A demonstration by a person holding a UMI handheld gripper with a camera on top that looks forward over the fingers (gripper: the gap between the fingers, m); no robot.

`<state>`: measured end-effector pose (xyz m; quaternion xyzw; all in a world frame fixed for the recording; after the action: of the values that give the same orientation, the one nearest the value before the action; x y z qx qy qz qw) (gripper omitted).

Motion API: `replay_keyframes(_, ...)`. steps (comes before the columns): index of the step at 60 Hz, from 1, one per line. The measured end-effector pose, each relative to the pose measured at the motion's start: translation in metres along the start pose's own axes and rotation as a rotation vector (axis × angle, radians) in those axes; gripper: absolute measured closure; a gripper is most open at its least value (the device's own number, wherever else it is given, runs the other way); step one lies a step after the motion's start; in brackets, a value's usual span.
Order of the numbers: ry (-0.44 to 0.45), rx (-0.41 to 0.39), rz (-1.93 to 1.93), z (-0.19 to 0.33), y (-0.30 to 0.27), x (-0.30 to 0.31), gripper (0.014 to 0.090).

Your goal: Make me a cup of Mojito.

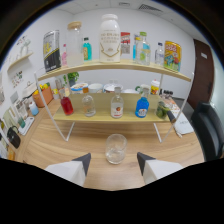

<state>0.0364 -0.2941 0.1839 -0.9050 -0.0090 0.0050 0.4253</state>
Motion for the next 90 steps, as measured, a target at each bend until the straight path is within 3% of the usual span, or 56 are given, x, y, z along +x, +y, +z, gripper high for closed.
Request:
replay_keyframes(21, -0.003, -0.034, 0.013, -0.014, 0.027, -0.004, 0.0189)
replay_keyframes(38, 0.047, -0.068, 0.005, -0.032, 0.054, 0.065, 0.0189)
replay_keyframes(56, 0.021, -0.017, 0.008, 0.003, -0.007, 0.144, 0.0191)
replay_keyframes(73, 0.001, 0.017, -0.008, 0.067, -0.07, 0.172, 0.0198)
replay_keyframes(83, 0.004, -0.019, 0.028, 0.099, -0.074, 0.182, 0.0362)
replay_keyframes(90, -0.002, -0.056, 0.066, 0.111, -0.071, 0.186, 0.0584)
